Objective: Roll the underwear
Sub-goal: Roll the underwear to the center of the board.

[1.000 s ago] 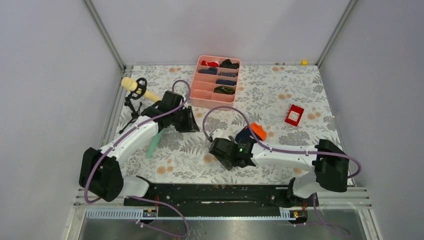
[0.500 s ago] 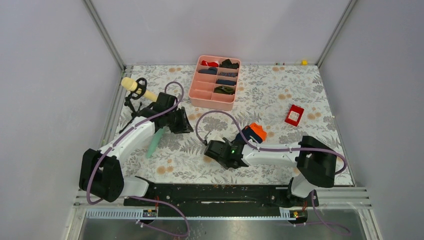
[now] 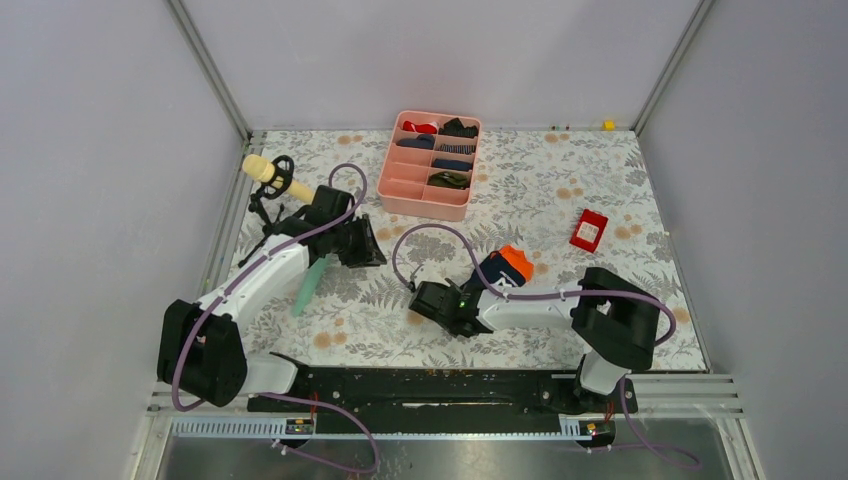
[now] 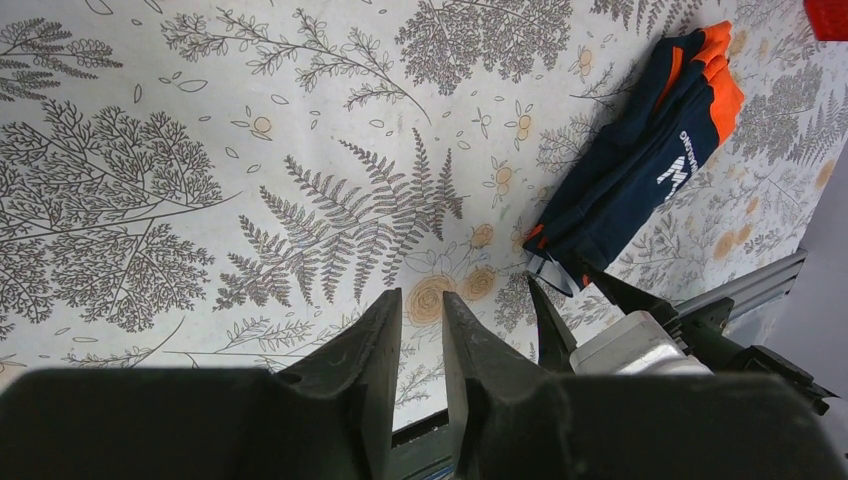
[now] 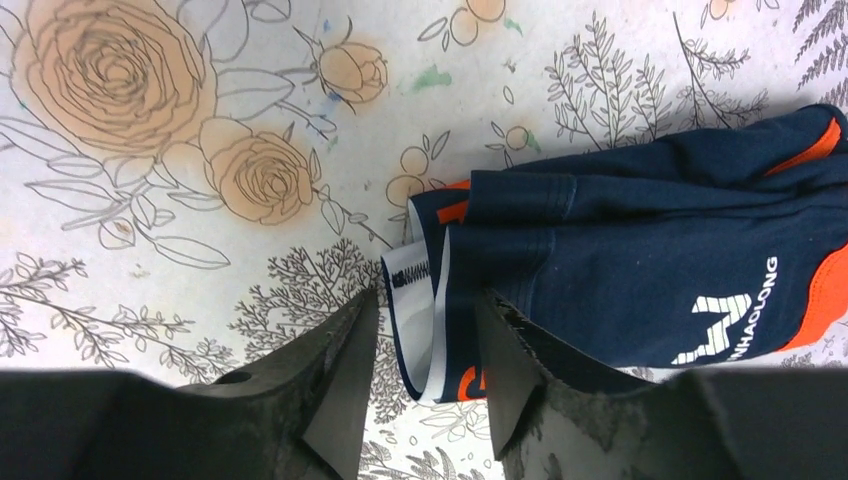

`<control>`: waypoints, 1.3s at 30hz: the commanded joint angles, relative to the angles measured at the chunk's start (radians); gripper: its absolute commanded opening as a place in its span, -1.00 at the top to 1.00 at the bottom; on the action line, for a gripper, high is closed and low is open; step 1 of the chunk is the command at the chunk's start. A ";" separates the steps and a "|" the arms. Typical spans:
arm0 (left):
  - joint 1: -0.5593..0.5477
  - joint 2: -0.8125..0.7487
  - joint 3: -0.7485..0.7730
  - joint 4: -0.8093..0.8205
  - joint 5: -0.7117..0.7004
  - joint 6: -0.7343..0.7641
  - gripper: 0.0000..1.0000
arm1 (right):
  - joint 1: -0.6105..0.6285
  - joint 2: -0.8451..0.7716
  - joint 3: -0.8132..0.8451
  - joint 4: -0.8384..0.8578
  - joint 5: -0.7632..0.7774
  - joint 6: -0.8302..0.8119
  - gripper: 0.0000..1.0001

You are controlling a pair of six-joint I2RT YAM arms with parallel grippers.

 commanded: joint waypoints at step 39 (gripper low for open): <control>-0.043 -0.034 -0.188 0.246 0.223 -0.080 0.50 | -0.013 -0.230 -0.003 -0.055 -0.133 0.063 -0.02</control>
